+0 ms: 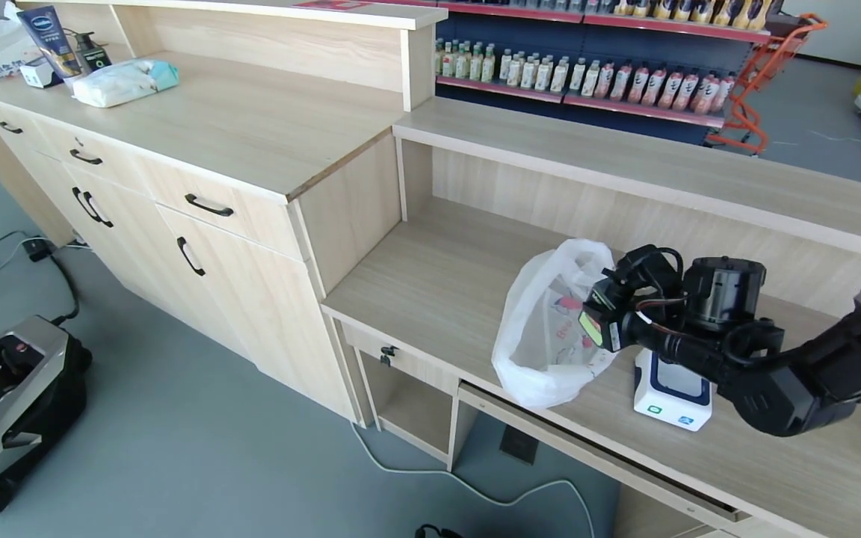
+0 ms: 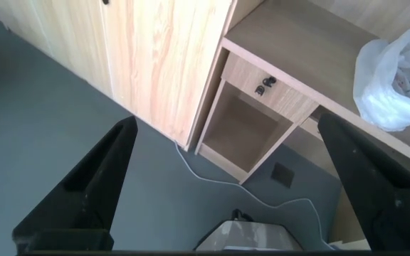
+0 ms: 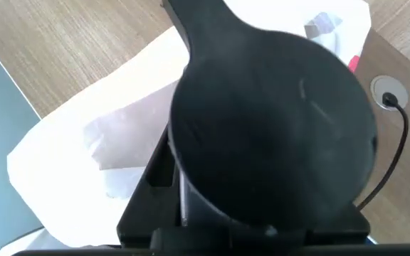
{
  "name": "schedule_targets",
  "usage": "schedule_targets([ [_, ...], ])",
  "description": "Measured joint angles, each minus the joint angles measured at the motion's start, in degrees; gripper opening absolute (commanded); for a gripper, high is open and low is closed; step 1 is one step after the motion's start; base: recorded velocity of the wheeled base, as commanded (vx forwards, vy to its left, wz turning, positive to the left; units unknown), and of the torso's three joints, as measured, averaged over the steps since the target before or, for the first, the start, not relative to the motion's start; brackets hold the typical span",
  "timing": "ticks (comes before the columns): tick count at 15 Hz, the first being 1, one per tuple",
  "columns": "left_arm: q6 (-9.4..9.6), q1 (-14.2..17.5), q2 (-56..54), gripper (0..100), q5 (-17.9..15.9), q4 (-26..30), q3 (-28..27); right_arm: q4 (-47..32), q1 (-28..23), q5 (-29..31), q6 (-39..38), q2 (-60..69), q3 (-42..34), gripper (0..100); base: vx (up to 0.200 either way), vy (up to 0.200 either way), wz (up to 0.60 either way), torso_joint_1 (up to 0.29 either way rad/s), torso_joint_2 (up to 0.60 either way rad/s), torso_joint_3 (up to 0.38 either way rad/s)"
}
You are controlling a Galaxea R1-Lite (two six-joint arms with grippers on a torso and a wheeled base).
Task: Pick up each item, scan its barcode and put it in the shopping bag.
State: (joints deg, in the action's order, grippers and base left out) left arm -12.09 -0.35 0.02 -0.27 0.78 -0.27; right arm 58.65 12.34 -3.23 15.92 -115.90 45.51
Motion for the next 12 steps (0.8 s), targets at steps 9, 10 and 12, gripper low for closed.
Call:
schedule_targets([
  [9,0.0,0.0,0.0,100,0.0,0.0,0.0,3.4,2.2,0.1,-1.6,-9.2,1.2,0,0.0,0.0,0.0,0.0,0.0,0.0],
  [10,0.0,0.0,0.0,100,0.0,0.0,0.0,3.6,2.1,0.1,-1.7,-9.7,1.3,0,0.0,0.0,0.0,0.0,0.0,0.0],
  [12,0.0,0.0,0.0,100,0.0,0.0,0.0,4.8,2.1,0.1,-1.7,-10.8,2.1,0,0.0,0.0,0.0,0.0,0.0,0.0],
])
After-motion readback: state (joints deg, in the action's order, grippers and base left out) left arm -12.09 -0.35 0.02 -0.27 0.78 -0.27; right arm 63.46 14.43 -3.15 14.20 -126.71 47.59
